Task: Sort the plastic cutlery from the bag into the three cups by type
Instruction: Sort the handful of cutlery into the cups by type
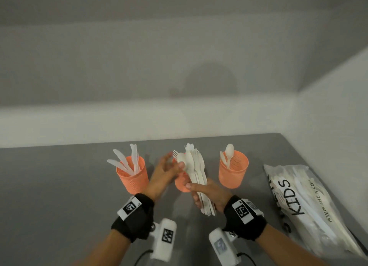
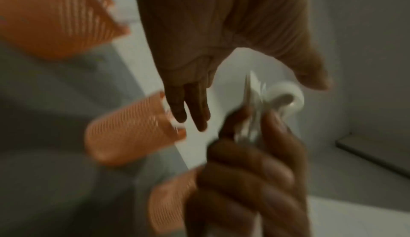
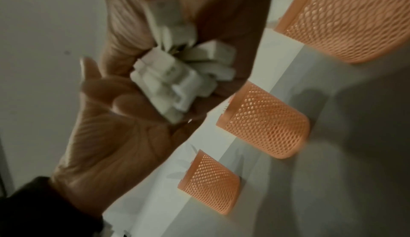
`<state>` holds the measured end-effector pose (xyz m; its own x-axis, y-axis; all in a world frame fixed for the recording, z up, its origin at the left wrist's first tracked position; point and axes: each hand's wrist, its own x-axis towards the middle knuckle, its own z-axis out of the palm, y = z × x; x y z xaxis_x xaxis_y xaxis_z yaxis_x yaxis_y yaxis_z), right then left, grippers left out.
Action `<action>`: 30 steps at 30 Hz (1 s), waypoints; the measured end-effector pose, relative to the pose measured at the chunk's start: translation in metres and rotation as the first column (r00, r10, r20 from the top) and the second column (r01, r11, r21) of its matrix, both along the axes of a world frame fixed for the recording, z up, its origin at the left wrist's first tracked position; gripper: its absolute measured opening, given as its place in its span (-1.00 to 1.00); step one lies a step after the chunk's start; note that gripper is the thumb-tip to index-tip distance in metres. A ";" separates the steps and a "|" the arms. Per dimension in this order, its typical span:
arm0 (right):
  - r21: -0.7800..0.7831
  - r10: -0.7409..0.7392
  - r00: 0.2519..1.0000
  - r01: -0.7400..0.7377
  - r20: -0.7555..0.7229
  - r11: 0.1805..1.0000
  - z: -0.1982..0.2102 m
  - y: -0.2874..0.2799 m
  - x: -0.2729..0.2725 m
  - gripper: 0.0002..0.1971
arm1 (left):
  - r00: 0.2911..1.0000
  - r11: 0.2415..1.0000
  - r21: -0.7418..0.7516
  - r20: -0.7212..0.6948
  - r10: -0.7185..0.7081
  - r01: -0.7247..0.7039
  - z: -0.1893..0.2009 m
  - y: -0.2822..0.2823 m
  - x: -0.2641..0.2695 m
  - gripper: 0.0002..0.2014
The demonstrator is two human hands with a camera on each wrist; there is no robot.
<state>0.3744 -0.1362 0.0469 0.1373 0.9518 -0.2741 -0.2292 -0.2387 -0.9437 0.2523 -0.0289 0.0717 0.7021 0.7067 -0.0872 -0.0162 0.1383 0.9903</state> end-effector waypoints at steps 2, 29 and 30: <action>0.007 0.085 0.996 -0.085 0.018 0.996 0.001 0.000 -0.004 -0.95 | 0.988 0.978 -0.146 0.064 -0.140 0.148 -0.006 -0.018 0.008 -0.34; 0.143 -0.230 0.909 0.191 0.347 0.971 -0.023 0.001 0.014 -0.81 | 0.970 0.871 0.472 -0.115 0.216 -0.138 0.007 0.002 0.039 -0.82; 0.140 -0.217 0.915 0.178 0.341 0.974 -0.024 0.000 0.014 -0.84 | 0.970 0.874 0.472 -0.130 0.204 -0.121 0.007 0.005 0.038 -0.83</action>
